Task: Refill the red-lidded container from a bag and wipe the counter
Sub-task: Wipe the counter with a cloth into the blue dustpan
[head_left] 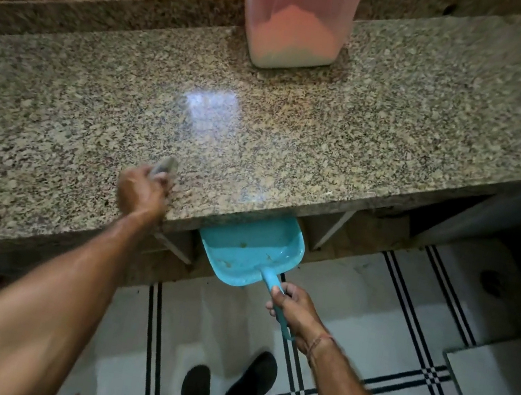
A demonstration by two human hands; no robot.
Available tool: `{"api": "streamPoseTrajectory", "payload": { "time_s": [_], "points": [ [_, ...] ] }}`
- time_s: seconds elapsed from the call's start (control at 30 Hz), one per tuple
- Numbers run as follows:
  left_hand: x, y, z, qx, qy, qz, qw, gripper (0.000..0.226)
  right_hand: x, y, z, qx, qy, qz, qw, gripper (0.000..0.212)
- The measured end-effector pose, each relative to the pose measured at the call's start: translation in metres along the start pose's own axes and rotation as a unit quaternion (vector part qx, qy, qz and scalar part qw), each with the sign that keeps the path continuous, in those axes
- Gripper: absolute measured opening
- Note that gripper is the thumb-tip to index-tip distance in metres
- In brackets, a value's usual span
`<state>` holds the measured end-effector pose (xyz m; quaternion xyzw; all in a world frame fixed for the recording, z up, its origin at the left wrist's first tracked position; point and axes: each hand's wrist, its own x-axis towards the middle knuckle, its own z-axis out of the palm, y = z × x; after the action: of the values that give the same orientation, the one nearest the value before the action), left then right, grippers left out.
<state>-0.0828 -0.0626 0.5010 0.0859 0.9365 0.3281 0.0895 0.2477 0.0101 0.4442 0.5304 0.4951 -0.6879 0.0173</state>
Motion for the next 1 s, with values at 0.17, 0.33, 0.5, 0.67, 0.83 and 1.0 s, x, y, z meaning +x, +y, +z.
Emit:
{"api": "streamPoseTrajectory", "payload": {
  "time_s": [0.17, 0.33, 0.5, 0.67, 0.83, 1.0],
  "points": [
    [-0.005, -0.017, 0.003, 0.113, 0.026, -0.025, 0.993, 0.027, 0.007, 0.004, -0.005, 0.007, -0.007, -0.006, 1.0, 0.02],
    [-0.032, 0.033, 0.046, 0.051, -0.058, 0.118, 0.99, 0.013, 0.019, -0.006, 0.001, -0.001, -0.019, -0.018, 1.0, 0.022],
    [-0.023, 0.056, 0.045, -0.081, -0.089, 0.097, 0.988, 0.022, 0.023, -0.025, 0.007, -0.015, -0.029, -0.04, 0.999, 0.021],
    [0.051, 0.013, -0.005, -0.019, 0.052, -0.045, 0.997, 0.021, 0.032, -0.027, 0.006, -0.028, -0.029, -0.028, 0.999, 0.021],
    [0.068, 0.01, 0.008, 0.019, 0.057, -0.037, 0.998, 0.023, 0.038, -0.02, 0.008, -0.013, -0.008, -0.008, 1.0, 0.015],
    [0.014, 0.076, 0.066, -0.045, -0.125, 0.263, 0.956, 0.021, 0.049, -0.021, 0.01, -0.014, 0.03, 0.008, 0.999, 0.019]
  ]
}}
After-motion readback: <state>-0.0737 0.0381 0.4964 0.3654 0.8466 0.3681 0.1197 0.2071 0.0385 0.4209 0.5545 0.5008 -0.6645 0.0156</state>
